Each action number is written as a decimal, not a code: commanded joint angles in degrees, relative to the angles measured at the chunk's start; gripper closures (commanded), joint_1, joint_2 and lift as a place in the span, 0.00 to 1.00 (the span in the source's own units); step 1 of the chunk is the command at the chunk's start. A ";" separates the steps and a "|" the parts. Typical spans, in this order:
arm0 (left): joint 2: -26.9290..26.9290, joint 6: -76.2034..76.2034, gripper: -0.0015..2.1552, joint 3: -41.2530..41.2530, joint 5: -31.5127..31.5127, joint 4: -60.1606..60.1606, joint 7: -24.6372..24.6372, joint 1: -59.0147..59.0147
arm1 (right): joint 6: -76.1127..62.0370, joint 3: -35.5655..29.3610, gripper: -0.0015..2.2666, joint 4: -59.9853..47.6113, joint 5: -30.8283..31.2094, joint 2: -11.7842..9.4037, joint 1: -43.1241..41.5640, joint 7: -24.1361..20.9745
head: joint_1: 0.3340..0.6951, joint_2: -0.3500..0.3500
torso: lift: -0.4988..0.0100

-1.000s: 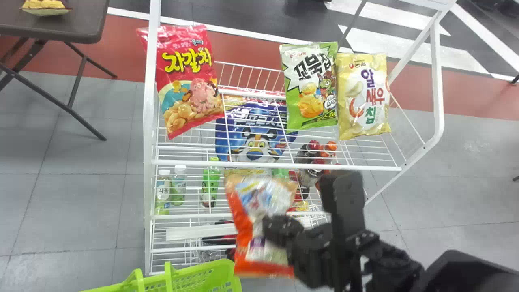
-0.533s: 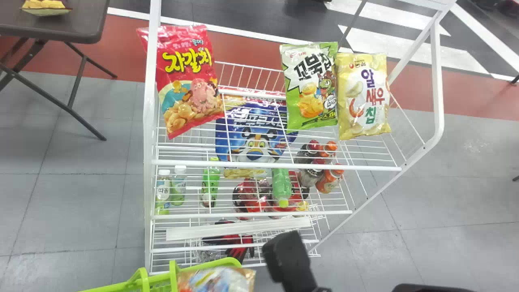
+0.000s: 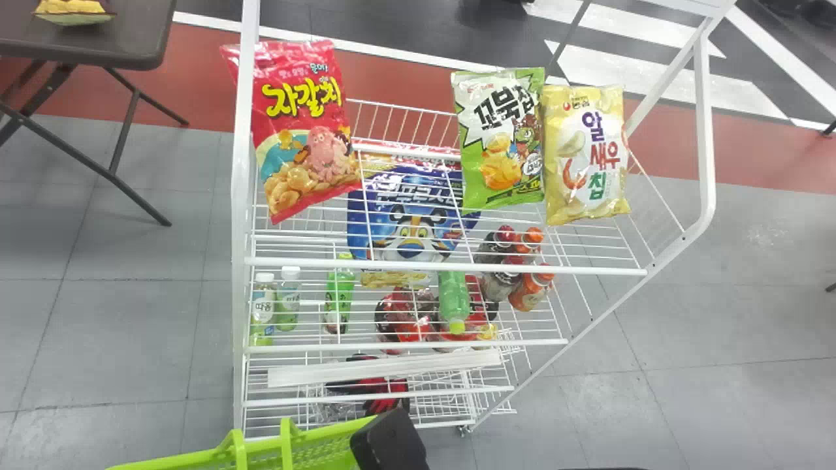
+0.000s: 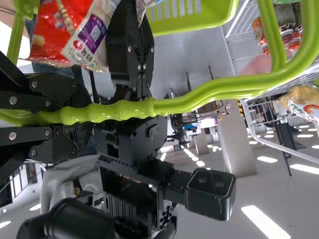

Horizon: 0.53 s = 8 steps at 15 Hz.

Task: Hold basket handle with left hand then pick Saewookkang with right hand and place into basket

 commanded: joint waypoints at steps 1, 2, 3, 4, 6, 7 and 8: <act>-0.12 0.01 0.91 -0.07 -0.06 0.00 0.28 -0.09 | -0.10 0.66 0.48 0.83 1.62 0.18 -0.72 -0.07 | 1.00 0.00 | 0.94; -0.12 0.01 0.91 -0.07 -0.06 0.09 0.28 -0.18 | -0.10 0.22 0.04 0.48 1.80 0.18 -0.72 -0.42 | 1.00 0.00 | 0.94; -0.03 -0.16 0.91 0.01 -0.06 0.09 0.28 -0.27 | -0.10 0.05 0.00 -0.22 3.03 0.09 -0.72 -1.39 | 1.00 0.00 | 0.94; -0.12 0.01 0.91 0.01 -0.06 0.17 0.37 -0.36 | -0.63 0.05 0.00 -0.83 4.87 -0.09 -0.63 -3.50 | 1.00 0.00 | 0.94; -0.12 0.01 0.91 0.10 -0.06 0.17 0.37 -0.62 | -8.01 -1.54 0.02 -1.36 5.66 -0.09 0.86 -4.64 | 1.00 0.00 | 0.94; -0.12 0.01 0.91 0.19 -0.06 0.35 0.37 -0.80 | -13.81 -2.94 0.02 -1.36 5.58 -0.09 1.74 -4.55 | 1.00 0.00 | 0.94; -0.21 -0.16 0.91 0.10 -0.06 0.52 0.45 -0.97 | -16.45 -4.17 0.02 -1.63 5.31 -0.09 1.92 -4.55 | 1.00 0.00 | 0.94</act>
